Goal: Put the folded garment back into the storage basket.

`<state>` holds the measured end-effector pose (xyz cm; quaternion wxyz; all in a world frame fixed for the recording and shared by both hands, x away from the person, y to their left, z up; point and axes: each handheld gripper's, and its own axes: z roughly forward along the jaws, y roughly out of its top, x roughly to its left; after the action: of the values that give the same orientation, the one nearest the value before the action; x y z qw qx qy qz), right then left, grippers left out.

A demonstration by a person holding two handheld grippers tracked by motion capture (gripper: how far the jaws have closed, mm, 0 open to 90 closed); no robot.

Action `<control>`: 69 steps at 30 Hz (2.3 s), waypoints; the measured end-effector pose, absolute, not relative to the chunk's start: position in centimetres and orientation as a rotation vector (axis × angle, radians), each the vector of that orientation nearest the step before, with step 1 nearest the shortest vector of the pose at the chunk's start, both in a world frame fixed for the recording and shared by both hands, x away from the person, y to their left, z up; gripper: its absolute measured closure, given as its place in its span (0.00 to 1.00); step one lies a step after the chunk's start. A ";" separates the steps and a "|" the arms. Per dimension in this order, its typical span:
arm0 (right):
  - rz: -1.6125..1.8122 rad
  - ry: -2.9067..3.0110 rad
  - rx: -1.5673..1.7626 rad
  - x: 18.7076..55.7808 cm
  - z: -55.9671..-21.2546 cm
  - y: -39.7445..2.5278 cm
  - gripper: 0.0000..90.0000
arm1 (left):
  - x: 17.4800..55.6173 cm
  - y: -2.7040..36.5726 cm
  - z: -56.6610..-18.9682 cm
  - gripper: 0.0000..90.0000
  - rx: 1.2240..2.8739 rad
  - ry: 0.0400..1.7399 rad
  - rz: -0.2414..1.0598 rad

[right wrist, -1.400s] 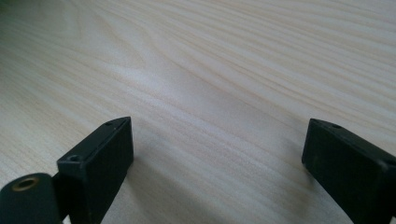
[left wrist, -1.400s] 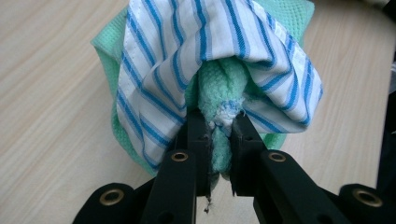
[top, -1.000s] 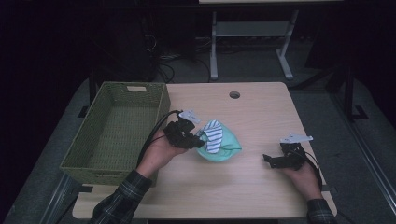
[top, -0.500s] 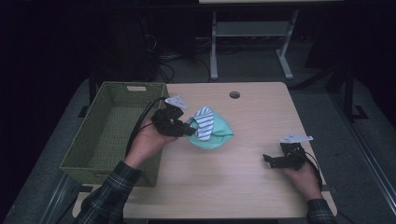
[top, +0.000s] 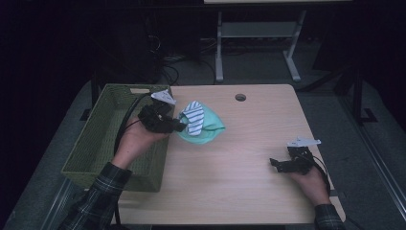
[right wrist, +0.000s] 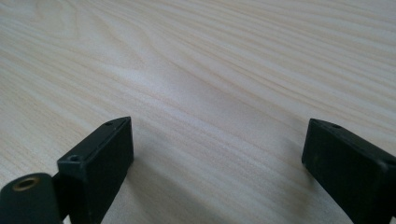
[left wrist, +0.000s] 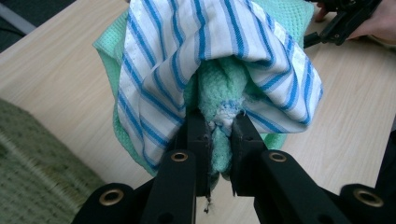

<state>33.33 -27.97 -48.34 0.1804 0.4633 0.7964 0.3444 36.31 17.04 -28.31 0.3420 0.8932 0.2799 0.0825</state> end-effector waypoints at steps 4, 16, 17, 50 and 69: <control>0.972 2.248 1.312 33.3 -48.3 -28.0 0.09 | 36.3 17.9 -28.0 0.89 2.317 0.743 0.228; 0.940 2.252 1.333 33.5 -48.4 -27.9 0.00 | 36.1 20.9 -27.2 0.89 2.293 0.821 0.282; 0.940 2.252 1.333 33.5 -48.4 -27.9 0.00 | 36.1 21.2 -27.2 0.89 2.287 0.832 0.286; 0.940 2.250 1.333 33.5 -48.4 -27.9 0.00 | 36.1 30.6 -29.8 0.89 2.186 1.159 0.408; 0.940 2.251 1.333 33.5 -48.4 -27.9 0.00 | 36.6 33.9 -35.2 0.89 2.146 1.339 0.461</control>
<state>33.52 -27.88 -48.42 0.1799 0.4718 0.7965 0.3328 36.59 33.86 -35.17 0.2813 0.8010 0.4996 0.1721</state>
